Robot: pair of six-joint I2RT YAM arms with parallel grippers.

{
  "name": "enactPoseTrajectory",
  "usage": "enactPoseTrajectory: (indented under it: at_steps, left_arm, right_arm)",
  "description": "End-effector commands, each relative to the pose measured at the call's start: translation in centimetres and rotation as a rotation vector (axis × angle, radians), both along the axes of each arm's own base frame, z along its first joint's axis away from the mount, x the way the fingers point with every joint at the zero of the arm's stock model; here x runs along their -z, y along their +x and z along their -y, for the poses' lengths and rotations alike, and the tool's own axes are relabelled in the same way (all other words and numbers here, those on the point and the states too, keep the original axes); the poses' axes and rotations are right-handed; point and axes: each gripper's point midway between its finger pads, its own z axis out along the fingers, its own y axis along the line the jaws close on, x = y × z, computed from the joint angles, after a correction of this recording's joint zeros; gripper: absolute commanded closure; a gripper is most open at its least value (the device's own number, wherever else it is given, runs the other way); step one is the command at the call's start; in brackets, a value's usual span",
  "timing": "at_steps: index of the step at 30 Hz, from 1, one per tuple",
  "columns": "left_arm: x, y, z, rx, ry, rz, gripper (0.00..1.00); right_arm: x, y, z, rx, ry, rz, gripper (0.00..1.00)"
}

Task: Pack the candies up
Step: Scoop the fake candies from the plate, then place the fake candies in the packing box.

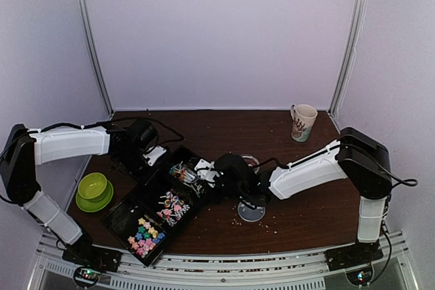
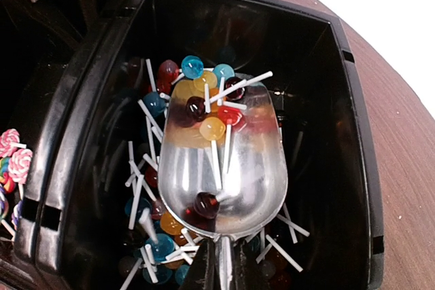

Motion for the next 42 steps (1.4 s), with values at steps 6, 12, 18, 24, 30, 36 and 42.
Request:
enactPoseTrajectory:
  at_steps: [6,12,18,24,30,36,42]
  left_arm:
    - [-4.1,2.1,4.0,0.041,-0.224,0.090,1.00]
    - [-3.9,2.5,3.3,0.008,-0.213,0.090,1.00]
    - [-3.5,2.8,2.5,-0.020,-0.187,0.085,1.00]
    - [-3.2,3.0,2.0,-0.033,-0.163,0.082,1.00]
    - [-2.9,3.0,1.7,-0.038,-0.145,0.079,1.00]
    - [-2.9,3.1,1.5,-0.047,-0.136,0.084,1.00]
    - [-3.0,3.3,1.2,-0.060,-0.131,0.090,1.00]
  right_arm:
    - [-2.9,-0.6,1.0,-0.013,0.051,0.050,1.00]
    - [-3.5,-0.6,1.9,0.000,0.028,0.064,1.00]
    - [-4.0,-0.1,3.0,0.040,0.013,0.057,1.00]
    - [-5.5,0.0,3.9,0.049,0.023,0.059,1.00]
    - [-6.8,-0.1,4.8,0.053,0.036,0.064,1.00]
    - [-7.7,-0.2,6.2,0.069,0.033,0.073,1.00]
    - [-8.4,-0.6,7.9,0.076,0.047,0.077,1.00]
